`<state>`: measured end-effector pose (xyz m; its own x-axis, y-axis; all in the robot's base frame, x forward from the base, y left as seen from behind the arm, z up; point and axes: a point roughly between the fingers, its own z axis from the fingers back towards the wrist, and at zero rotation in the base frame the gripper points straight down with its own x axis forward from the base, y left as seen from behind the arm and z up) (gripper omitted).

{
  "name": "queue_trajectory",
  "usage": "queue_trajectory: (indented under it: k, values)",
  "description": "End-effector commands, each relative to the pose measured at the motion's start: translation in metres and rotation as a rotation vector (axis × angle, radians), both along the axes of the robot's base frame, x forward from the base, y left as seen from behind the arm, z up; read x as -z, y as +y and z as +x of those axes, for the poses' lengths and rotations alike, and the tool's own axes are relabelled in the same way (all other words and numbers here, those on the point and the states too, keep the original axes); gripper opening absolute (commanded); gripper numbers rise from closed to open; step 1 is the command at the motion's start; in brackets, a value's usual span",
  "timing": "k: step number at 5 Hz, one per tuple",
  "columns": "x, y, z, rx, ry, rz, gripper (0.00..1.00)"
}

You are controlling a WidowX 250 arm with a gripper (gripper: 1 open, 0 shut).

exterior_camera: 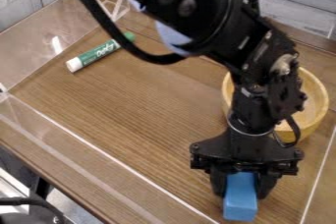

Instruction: Put the blue block in the brown bowl

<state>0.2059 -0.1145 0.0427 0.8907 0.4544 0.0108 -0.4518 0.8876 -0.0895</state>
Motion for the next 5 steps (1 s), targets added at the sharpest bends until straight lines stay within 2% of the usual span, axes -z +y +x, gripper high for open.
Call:
queue_trajectory:
  k: [1,4,5]
  values:
    - [-0.02,-0.007,0.011,0.028,-0.071,-0.016,0.0]
    - [-0.032,-0.005,0.013,0.067,-0.094,0.024,0.0]
    - [-0.037,-0.005,0.016,0.084,-0.112,0.029,0.0]
